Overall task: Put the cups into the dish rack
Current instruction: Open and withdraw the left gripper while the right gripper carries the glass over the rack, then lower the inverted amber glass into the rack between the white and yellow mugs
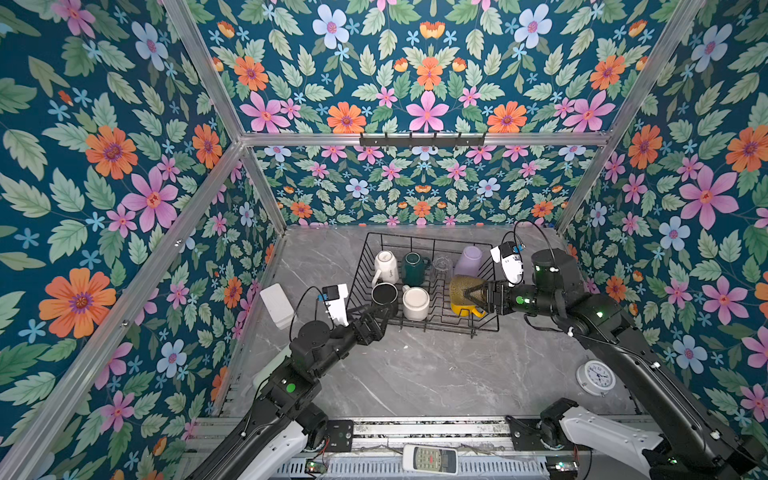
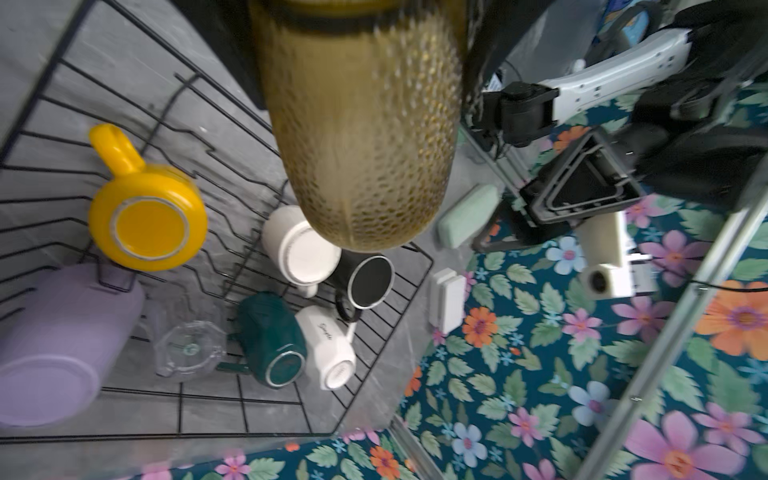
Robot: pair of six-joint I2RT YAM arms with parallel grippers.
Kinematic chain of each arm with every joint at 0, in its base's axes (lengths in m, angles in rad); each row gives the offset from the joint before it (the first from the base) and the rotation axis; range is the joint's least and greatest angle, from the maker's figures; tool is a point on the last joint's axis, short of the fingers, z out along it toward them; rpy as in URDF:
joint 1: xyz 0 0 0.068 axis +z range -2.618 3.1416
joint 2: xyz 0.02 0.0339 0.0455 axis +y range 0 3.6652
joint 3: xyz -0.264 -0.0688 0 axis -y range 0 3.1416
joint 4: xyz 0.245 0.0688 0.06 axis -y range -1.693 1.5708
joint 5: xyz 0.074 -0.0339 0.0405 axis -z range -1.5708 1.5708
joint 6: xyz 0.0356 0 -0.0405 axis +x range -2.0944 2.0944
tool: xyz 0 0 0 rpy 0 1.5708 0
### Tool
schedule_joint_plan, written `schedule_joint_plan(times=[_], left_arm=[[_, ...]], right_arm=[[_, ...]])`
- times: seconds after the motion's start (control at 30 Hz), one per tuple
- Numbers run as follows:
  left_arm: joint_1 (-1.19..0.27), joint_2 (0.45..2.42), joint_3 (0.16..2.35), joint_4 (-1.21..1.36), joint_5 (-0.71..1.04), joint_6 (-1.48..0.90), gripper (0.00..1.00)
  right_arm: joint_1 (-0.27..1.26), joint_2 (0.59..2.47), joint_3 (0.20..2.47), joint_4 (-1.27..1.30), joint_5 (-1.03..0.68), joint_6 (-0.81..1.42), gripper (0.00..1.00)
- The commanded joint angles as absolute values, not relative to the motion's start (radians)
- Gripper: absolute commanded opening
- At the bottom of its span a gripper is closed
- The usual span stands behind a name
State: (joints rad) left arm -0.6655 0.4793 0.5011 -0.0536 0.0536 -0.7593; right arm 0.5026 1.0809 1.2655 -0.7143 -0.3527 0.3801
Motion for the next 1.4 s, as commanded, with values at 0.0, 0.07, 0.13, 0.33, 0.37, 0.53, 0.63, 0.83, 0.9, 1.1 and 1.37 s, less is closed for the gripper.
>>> schedule_joint_plan(times=[0.0,0.07,0.13,0.33,0.37,0.53,0.63,0.83,0.9,1.1,1.37], left_arm=[[-0.664,0.407,0.493,-0.192,-0.124,-0.742,1.0],[-0.664,0.365,0.485,-0.219,-0.151,-0.747,1.0],[-0.664,0.337,0.483,-0.246,-0.168,-0.75,1.0],[-0.664,0.287,0.495,-0.31,-0.197,-0.749,1.0],[-0.664,0.281,0.495,-0.316,-0.198,-0.747,1.0],[-0.664,0.256,0.495,-0.335,-0.204,-0.748,1.0],[-0.664,0.246,0.502,-0.345,-0.207,-0.744,1.0],[-0.664,0.249,0.517,-0.364,-0.21,-0.733,1.0],[-0.664,0.249,0.521,-0.37,-0.212,-0.73,1.0],[-0.664,0.246,0.534,-0.389,-0.222,-0.724,1.0],[-0.664,0.235,0.536,-0.404,-0.23,-0.726,1.0]], right_arm=[[0.504,1.147,1.32,-0.81,-0.222,0.295,0.0],[0.506,1.191,1.347,-0.82,-0.198,0.28,0.0],[0.508,1.235,1.38,-0.835,-0.174,0.264,0.0],[0.562,1.367,1.487,-0.886,-0.063,0.218,0.0],[0.572,1.39,1.505,-0.895,-0.047,0.21,0.0],[0.611,1.508,1.586,-0.936,0.022,0.182,0.0],[0.62,1.568,1.616,-0.942,0.039,0.173,0.0],[0.623,1.692,1.666,-0.953,0.044,0.159,0.0],[0.626,1.728,1.683,-0.956,0.047,0.155,0.0],[0.627,1.803,1.709,-0.948,0.071,0.143,0.0],[0.628,1.904,1.766,-0.948,0.097,0.136,0.0]])
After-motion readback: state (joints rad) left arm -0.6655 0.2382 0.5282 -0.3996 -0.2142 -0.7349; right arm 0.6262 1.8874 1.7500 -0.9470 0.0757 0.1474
